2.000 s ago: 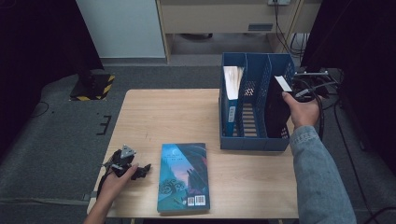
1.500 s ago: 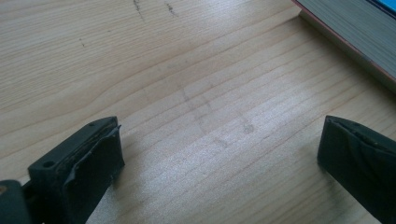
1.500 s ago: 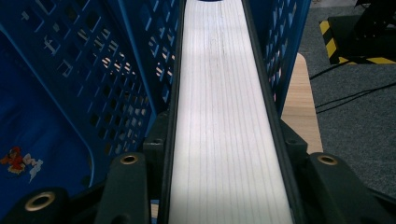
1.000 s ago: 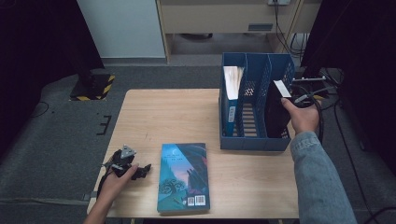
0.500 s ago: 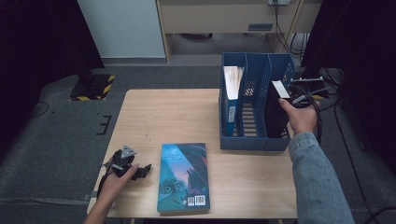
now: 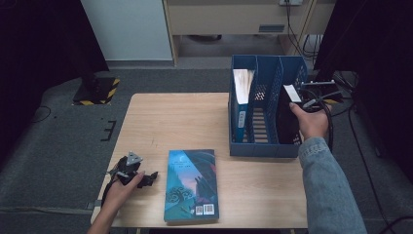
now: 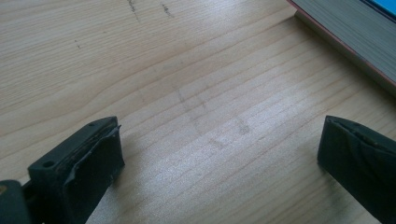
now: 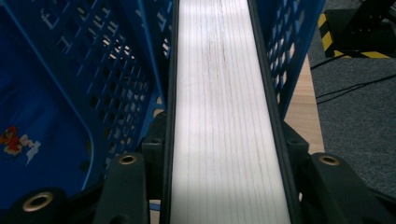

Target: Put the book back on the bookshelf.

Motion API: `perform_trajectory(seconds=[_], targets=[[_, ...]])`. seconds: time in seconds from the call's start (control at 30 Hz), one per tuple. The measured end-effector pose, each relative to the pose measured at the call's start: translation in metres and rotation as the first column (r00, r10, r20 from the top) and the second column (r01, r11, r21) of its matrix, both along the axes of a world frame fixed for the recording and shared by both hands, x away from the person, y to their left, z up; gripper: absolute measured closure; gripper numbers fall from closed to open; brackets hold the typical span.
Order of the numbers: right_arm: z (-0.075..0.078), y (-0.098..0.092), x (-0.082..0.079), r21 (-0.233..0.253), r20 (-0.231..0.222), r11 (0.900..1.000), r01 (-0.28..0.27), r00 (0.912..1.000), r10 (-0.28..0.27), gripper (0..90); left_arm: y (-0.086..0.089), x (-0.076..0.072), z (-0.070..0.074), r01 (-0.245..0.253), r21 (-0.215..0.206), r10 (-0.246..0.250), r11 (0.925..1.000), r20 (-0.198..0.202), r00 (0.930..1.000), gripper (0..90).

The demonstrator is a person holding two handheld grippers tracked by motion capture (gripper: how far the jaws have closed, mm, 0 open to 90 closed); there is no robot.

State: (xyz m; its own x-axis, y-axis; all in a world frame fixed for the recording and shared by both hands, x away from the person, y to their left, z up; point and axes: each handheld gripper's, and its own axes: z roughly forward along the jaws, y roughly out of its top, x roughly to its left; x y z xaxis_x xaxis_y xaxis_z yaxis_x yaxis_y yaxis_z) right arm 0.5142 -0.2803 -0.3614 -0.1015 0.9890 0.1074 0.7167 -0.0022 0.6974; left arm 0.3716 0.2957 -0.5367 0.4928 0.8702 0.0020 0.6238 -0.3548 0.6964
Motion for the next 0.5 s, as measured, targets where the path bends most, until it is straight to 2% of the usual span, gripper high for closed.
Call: perform_trajectory(seconds=[0.2, 0.5], targets=[[0.0016, -0.0036, 0.0032, 0.018, -0.006, 1.000, 0.011, 0.9999, -0.011, 52.7, -0.0001, 0.0001, 0.0000, 0.001, 0.000, -0.001, 1.0000, 0.000, 1.0000, 0.0], [0.0079, -0.0081, 0.0087, 0.037, 0.024, 0.999, 0.021, 0.9995, -0.021, 52.8, -0.0005, 0.0002, -0.0002, 0.000, -0.004, 0.000, 1.0000, 0.003, 1.0000, 0.0]])
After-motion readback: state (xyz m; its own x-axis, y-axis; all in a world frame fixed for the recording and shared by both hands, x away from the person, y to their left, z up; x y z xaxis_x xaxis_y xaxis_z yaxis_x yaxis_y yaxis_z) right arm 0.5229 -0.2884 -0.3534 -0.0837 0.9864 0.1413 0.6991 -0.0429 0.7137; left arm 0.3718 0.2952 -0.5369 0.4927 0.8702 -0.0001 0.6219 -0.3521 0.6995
